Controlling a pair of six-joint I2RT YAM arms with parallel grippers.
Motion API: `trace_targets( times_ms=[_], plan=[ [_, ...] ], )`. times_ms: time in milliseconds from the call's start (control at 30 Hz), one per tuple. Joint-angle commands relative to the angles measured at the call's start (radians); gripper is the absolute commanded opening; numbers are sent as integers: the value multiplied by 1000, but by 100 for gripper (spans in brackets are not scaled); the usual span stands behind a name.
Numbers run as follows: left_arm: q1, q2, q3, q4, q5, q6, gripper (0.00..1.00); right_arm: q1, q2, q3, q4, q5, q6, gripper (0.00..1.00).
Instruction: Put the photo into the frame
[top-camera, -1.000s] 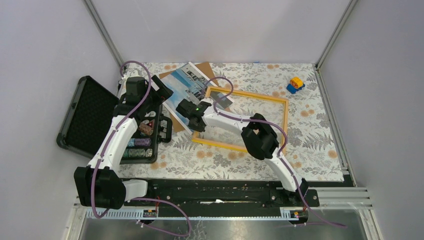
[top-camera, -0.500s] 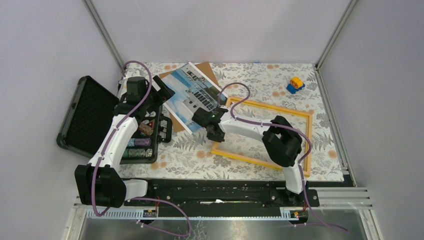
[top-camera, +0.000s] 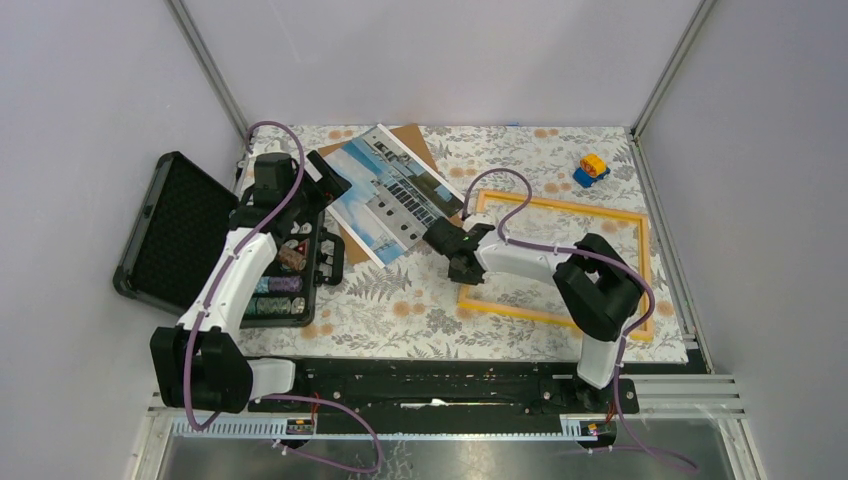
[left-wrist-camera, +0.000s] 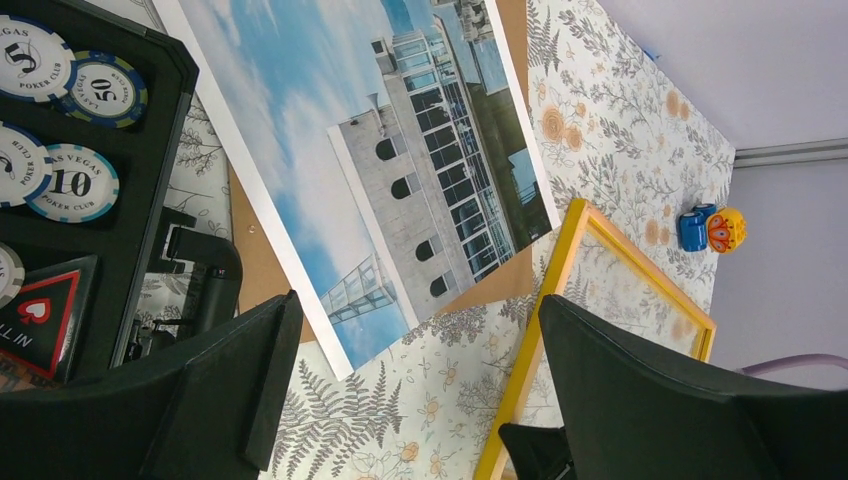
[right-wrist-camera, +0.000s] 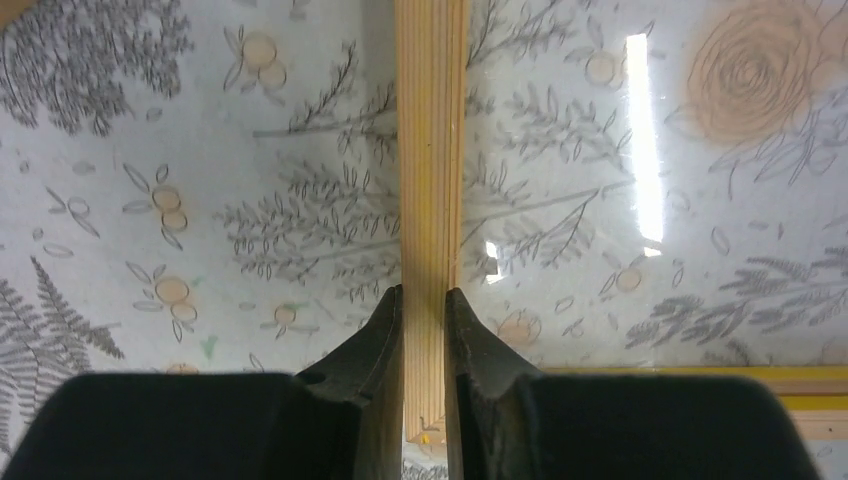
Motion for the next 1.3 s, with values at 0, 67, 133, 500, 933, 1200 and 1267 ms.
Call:
trace_targets(
  times_ms=[0,67,133,500,933,1200,1267],
  plan=[
    [-1,12,12,55,20,1,96,-47,-54,-33,83,8,-46,0],
    [0,28,13,59,42,1,96,-54,-56,-30,97,-5,-62,0],
    [0,37,13,65,55,4,97,-54,-50,-17,100,-33,-80,7],
    [-30,117,-10,155,242,44,99,-103,-224,-18,214,-112,-323,98],
    [-82,217,7,124,215,103,99,-414,93,191,548,-663,-117,100],
    [-156,315,42,101,123,165,99,-446,238,249,569,-564,-22,97],
    [-165,358,46,101,140,162,99,-454,244,248,569,-554,-29,97]
  ],
)
